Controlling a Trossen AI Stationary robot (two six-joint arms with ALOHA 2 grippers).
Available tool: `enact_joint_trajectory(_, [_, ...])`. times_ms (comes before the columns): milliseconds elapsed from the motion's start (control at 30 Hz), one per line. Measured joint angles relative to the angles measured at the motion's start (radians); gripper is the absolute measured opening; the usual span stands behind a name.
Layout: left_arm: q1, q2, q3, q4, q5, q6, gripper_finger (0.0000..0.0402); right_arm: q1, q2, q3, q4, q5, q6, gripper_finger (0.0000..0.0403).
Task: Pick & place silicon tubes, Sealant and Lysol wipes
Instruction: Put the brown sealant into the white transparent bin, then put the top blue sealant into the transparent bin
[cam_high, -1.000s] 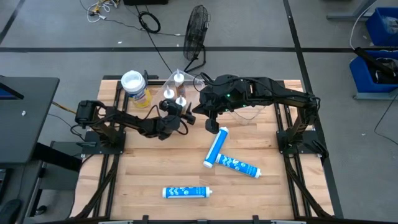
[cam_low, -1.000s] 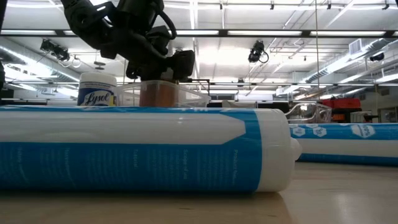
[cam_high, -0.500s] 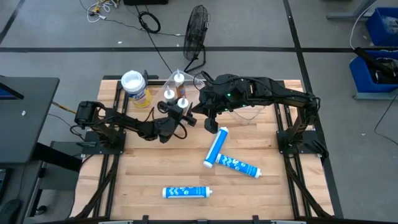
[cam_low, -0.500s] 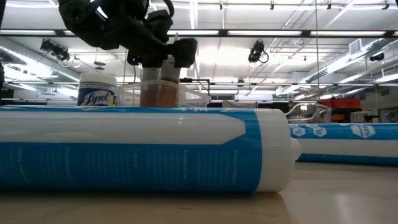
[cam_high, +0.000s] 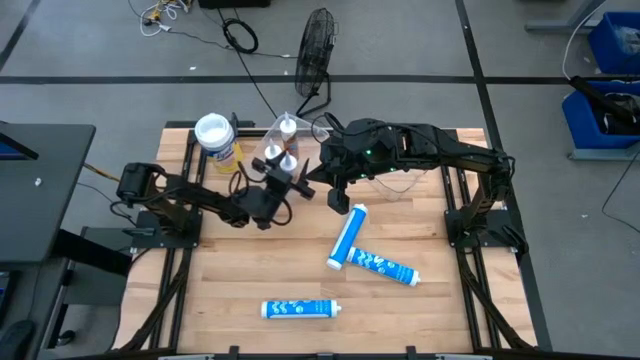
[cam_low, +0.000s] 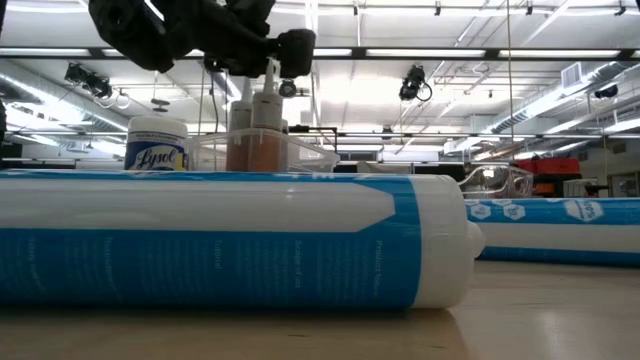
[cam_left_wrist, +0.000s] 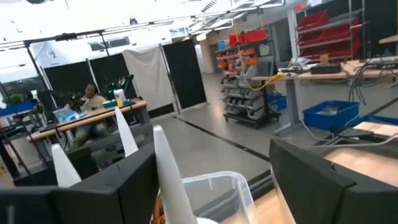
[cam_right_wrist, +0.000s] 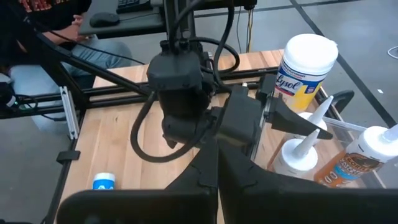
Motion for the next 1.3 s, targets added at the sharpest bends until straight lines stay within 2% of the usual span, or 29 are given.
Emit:
enact_joint_trajectory(200, [-0.002, -0.063, 0.000, 0.000, 0.002, 0.024, 0.0291, 0.000, 0.000, 0.000, 0.003, 0.001, -0.011, 0.0001])
enact_joint_trajectory(500, [-0.046, -0.198, 0.000, -0.001, 0.012, 0.206, 0.0291, 0.000, 0.000, 0.000, 0.023, 0.035, -0.023, 0.0001])
enact_joint_trajectory(667, [-0.140, -0.314, 0.000, -0.001, -0.014, 0.307, 0.0291, 0.012, -0.001, 0.000, 0.005, 0.051, -0.021, 0.0001])
enact_joint_trajectory(767, [-0.236, -0.386, 0.000, -0.002, -0.080, 0.353, 0.0291, 0.034, -0.011, 0.000, -0.061, 0.121, 0.016, 0.0001])
enact_joint_trajectory(900, [-0.394, -0.461, 0.000, -0.005, -0.192, 0.413, 0.0291, 0.074, -0.011, -0.007, -0.190, 0.256, 0.131, 0.0001])
enact_joint_trajectory(1100, [-0.599, -0.506, 0.000, -0.005, -0.368, 0.436, 0.0291, 0.127, -0.014, -0.169, -0.296, 0.425, 0.412, 0.0002])
enact_joint_trajectory(1167, [-0.649, -0.508, 0.000, -0.008, -0.409, 0.436, 0.0291, 0.135, -0.015, -0.242, -0.311, 0.435, 0.543, 0.0004])
enact_joint_trajectory(1300, [-0.732, -0.508, 0.000, -0.008, -0.411, 0.400, 0.0291, 0.136, -0.015, -0.387, -0.296, 0.413, 0.825, 0.0024])
